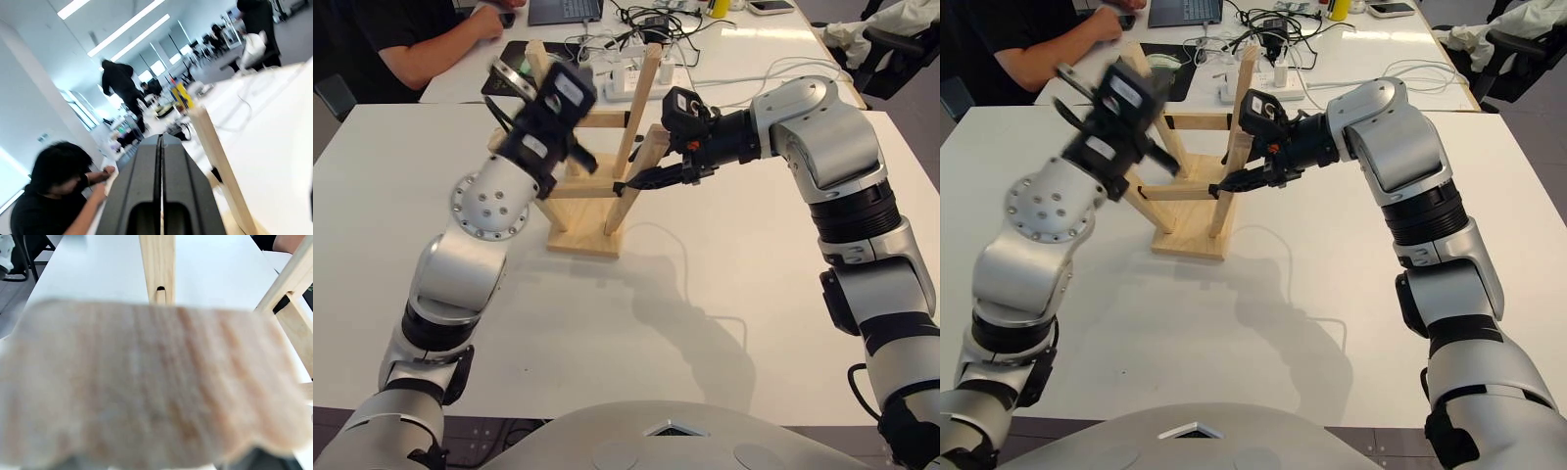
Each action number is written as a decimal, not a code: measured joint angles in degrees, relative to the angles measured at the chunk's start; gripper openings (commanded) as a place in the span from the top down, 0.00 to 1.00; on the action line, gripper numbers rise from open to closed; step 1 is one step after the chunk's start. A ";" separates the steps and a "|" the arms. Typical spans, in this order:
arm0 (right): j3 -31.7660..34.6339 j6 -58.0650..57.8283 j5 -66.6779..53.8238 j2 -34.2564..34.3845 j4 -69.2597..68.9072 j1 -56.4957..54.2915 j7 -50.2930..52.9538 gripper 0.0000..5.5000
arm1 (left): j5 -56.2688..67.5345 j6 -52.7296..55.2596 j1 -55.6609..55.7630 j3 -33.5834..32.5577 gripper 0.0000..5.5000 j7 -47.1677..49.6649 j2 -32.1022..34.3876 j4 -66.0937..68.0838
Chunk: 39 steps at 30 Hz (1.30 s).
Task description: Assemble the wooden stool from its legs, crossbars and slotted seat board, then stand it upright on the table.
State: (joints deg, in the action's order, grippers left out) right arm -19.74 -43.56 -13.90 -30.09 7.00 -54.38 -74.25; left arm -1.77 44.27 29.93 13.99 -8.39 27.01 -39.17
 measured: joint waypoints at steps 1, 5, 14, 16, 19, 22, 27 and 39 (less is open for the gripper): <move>-0.03 -0.04 -0.01 0.01 -0.05 -0.01 0.00 0.62 | 0.21 1.55 -0.64 1.16 1.00 -1.40 0.31 0.20; -0.37 -0.17 -0.09 -0.01 -0.09 -0.10 -0.09 0.62 | 2.77 12.53 -7.19 10.08 1.00 -8.95 4.87 1.43; -0.78 -0.24 -0.18 0.04 -0.19 -0.48 -0.01 0.62 | 0.29 10.78 -2.91 4.51 1.00 -5.36 2.67 2.65; -0.83 -0.25 -0.18 0.04 -0.21 -0.48 -0.01 0.62 | -2.86 3.66 2.22 -0.13 1.00 -1.28 1.02 1.22; -0.87 -0.27 -0.18 0.04 -0.22 -0.48 -0.01 0.62 | -4.25 -1.62 3.98 -2.10 1.00 0.38 -0.14 -0.97; -0.87 -0.34 -0.17 0.02 -0.29 -0.47 0.00 0.62 | -3.74 0.28 3.34 -0.49 1.00 -2.99 0.09 0.05; -1.24 -0.73 -0.58 0.18 -1.02 -0.24 0.00 0.62 | 0.77 14.56 -4.19 11.78 1.00 -14.75 8.27 1.44; -1.23 -0.74 -1.03 -0.01 -1.41 -0.24 -0.07 0.62 | -1.40 -8.57 13.38 -15.49 1.00 -1.22 1.30 0.74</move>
State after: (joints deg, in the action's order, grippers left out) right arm -20.97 -44.30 -14.93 -30.10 5.59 -54.62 -74.32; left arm -3.17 35.69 43.31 -1.51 -9.60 28.31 -38.43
